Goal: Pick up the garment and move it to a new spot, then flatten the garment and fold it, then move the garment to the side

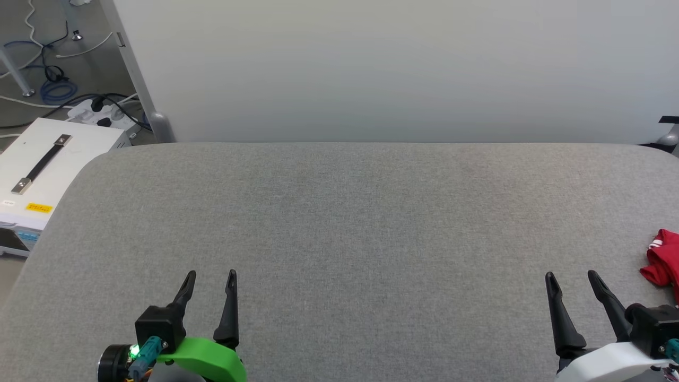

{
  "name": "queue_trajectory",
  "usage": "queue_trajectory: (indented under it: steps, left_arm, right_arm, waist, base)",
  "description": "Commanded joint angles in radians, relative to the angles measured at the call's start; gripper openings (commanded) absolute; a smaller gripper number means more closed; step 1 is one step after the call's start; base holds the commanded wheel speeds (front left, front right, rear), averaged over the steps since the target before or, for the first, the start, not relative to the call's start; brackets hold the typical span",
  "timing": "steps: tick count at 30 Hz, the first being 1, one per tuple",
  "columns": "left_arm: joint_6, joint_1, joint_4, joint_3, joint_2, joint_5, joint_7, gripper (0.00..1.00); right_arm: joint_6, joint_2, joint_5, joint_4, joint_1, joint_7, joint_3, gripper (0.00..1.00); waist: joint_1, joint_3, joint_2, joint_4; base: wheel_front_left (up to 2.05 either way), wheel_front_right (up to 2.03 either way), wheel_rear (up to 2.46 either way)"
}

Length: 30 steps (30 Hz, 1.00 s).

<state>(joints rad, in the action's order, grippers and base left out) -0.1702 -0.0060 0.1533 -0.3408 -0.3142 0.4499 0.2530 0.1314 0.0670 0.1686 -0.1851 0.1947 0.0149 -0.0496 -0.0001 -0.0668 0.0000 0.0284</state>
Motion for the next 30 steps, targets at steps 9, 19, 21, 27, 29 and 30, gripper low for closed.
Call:
queue_trajectory:
  steps: [9, 19, 21, 27, 29, 30]
  left_arm:
    - [0.008, -0.016, 0.014, -0.009, -0.004, 0.007, -0.01, 1.0]
    - [0.015, -0.001, 0.005, 0.007, 0.013, -0.014, -0.02, 0.0]
    - [0.017, -0.001, 0.003, 0.012, 0.017, -0.022, -0.024, 0.0]
    - [0.025, -0.001, -0.005, 0.029, 0.03, -0.043, -0.035, 0.0]
    - [0.028, -0.001, -0.008, 0.034, 0.034, -0.05, -0.039, 0.0]
    - [0.029, -0.001, -0.009, 0.037, 0.036, -0.054, -0.041, 0.0]
  right_arm:
    - [-0.001, 0.0, -0.001, 0.0, 0.007, 0.007, 0.002, 1.0]
    - [0.0, -0.001, -0.008, 0.01, -0.008, 0.003, 0.002, 0.0]
    - [0.0, -0.001, -0.01, 0.013, -0.011, 0.003, 0.003, 0.0]
    - [0.0, -0.002, -0.018, 0.021, -0.02, 0.002, 0.005, 0.0]
    - [0.0, -0.002, -0.021, 0.024, -0.023, 0.002, 0.006, 0.0]
    - [0.0, -0.002, -0.022, 0.026, -0.025, 0.002, 0.007, 0.0]
  waist:
    - [0.0001, 0.004, 0.0, 0.006]
    - [0.0001, 0.008, 0.0, 0.004]
    - [0.0001, 0.009, 0.0, 0.003]
    - [0.0001, 0.012, 0.0, 0.001]
    - [0.0001, 0.013, 0.0, 0.001]
    - [0.0001, 0.014, 0.0, 0.001]
  base:
    - [0.0, 0.0, 0.0]
    - [0.0, 0.0, 0.0]
    - [0.0, 0.0, 0.0]
    - [0.0, 0.0, 0.0]
    - [0.0, 0.0, 0.0]
    - [0.0, 0.0, 0.0]
